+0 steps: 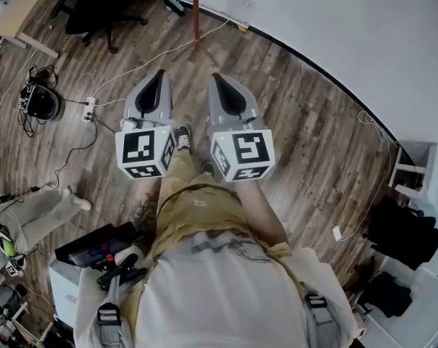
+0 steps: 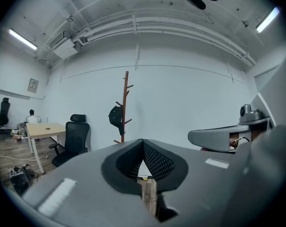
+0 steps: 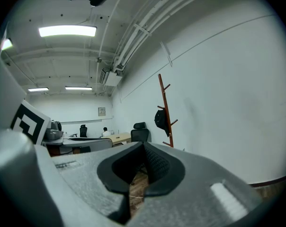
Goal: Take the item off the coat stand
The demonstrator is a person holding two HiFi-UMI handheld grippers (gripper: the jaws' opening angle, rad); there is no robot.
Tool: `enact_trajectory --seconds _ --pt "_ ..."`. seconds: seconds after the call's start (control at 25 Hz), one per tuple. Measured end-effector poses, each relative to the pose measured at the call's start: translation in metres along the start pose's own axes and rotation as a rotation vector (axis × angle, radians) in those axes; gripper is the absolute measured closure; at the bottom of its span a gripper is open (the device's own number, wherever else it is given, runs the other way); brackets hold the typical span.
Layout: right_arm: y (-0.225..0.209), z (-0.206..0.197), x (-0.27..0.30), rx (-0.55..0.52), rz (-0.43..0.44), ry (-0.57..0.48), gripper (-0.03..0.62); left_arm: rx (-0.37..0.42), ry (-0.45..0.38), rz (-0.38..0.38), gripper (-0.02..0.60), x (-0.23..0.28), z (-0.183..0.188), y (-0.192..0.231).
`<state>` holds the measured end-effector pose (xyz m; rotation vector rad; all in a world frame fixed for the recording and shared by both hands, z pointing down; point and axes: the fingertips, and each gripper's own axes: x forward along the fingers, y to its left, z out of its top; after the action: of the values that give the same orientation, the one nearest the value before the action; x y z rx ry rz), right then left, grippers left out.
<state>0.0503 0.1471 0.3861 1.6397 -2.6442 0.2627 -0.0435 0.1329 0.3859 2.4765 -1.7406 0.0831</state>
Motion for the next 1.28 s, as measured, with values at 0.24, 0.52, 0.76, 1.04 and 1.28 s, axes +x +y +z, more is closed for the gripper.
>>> enact_trajectory --seconds 0.24,0.52,0.76,1.04,1.28 --pt "-0.013 0.026 0.057 -0.040 -0.020 -0.031 0.595 -0.004 -0.028 -0.038 0.580 0.055 0.023 0.025" --pt "-0.010 0.046 0.136 -0.062 -0.024 -0.036 0.595 -0.016 -0.038 -0.062 0.580 0.110 0.041 0.076" --pt "-0.010 0.049 0.179 -0.068 -0.046 -0.018 0.595 -0.037 -0.018 -0.083 0.580 0.140 0.042 0.110" --pt "-0.028 0.047 0.210 -0.060 -0.086 0.007 0.595 -0.045 0.021 -0.137 0.580 0.175 0.037 0.115" --pt "-0.060 0.046 0.245 -0.041 -0.082 0.010 0.595 -0.044 0.035 -0.125 0.580 0.222 0.036 0.120"
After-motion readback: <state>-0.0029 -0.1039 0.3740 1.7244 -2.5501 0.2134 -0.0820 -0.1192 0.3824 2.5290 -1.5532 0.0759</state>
